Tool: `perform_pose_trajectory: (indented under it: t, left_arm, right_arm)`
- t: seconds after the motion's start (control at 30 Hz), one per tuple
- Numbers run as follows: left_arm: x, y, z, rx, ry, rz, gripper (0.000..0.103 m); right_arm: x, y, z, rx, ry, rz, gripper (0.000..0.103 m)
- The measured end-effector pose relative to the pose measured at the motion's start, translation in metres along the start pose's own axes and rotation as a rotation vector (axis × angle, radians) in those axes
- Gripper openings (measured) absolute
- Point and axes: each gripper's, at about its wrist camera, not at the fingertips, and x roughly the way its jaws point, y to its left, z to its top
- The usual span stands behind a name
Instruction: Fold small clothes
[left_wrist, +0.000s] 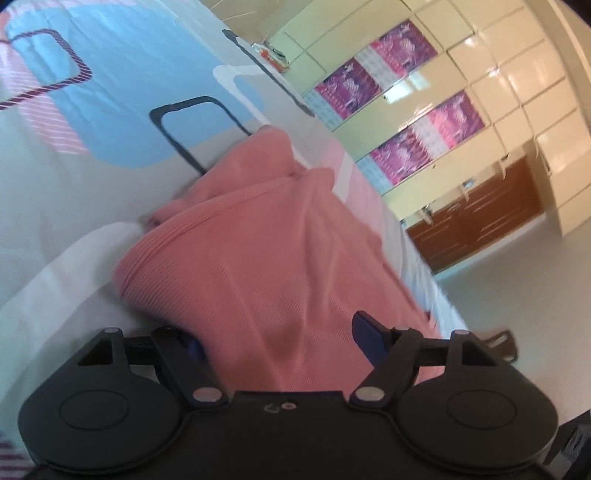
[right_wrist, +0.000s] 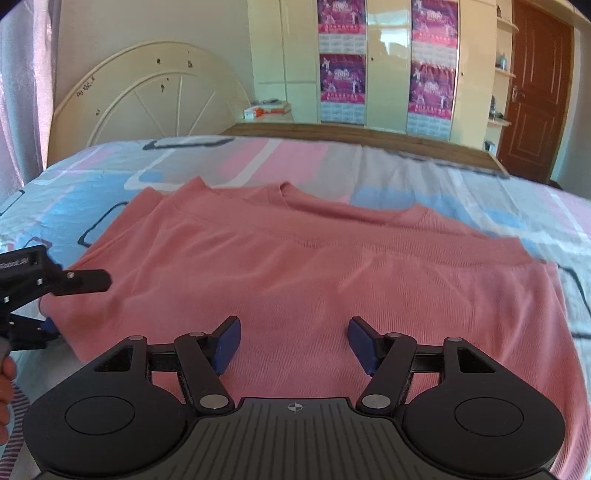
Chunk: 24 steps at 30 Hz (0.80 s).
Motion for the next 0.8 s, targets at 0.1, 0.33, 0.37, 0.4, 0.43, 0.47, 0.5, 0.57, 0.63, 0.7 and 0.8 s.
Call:
perform_pose_trajectory:
  t: [0.1,0.33,0.37,0.4,0.43,0.47,0.5,0.57,0.63,0.7,0.8]
  left_arm:
    - [0.009,0.002,0.003,-0.024,-0.025,0.0,0.049]
    - [0.016,0.014,0.006,-0.078,-0.039,0.017,0.013]
    - [0.016,0.013,0.006,-0.074,-0.039,0.016,0.012]
    - [0.015,0.013,0.007,-0.069,-0.039,0.012,0.012]
    - [0.012,0.013,0.007,-0.063,-0.041,0.011,0.011]
    - [0.012,0.012,0.008,-0.058,-0.041,0.008,0.011]
    - [0.011,0.012,0.008,-0.057,-0.043,0.004,0.011]
    - [0.008,0.009,0.009,-0.048,-0.049,0.007,0.01]
    - [0.004,0.002,0.008,-0.016,-0.065,0.001,0.009]
    - [0.0,-0.009,0.009,0.035,-0.077,0.002,0.009]
    - [-0.006,-0.029,0.011,0.12,-0.094,-0.006,0.008]
  right_arm:
    - [0.003,0.0,0.005,-0.005,-0.033,-0.017,0.064]
    - [0.041,-0.001,-0.002,-0.043,0.052,-0.08,0.065]
    - [0.042,-0.003,-0.003,-0.039,0.041,-0.08,0.065]
    - [0.041,-0.003,0.0,-0.031,0.048,-0.079,0.065]
    - [0.038,-0.004,0.002,-0.022,0.045,-0.076,0.065]
    - [0.034,-0.005,0.003,-0.013,0.025,-0.077,0.065]
    - [0.034,-0.006,0.002,-0.01,0.014,-0.091,0.065]
    - [0.043,-0.009,-0.006,-0.015,0.043,-0.099,0.065]
    - [0.043,-0.008,-0.002,-0.025,0.05,-0.096,0.065]
    - [0.041,-0.013,0.001,0.002,0.048,-0.076,0.065]
    - [0.031,-0.024,0.002,0.094,0.015,-0.038,0.065]
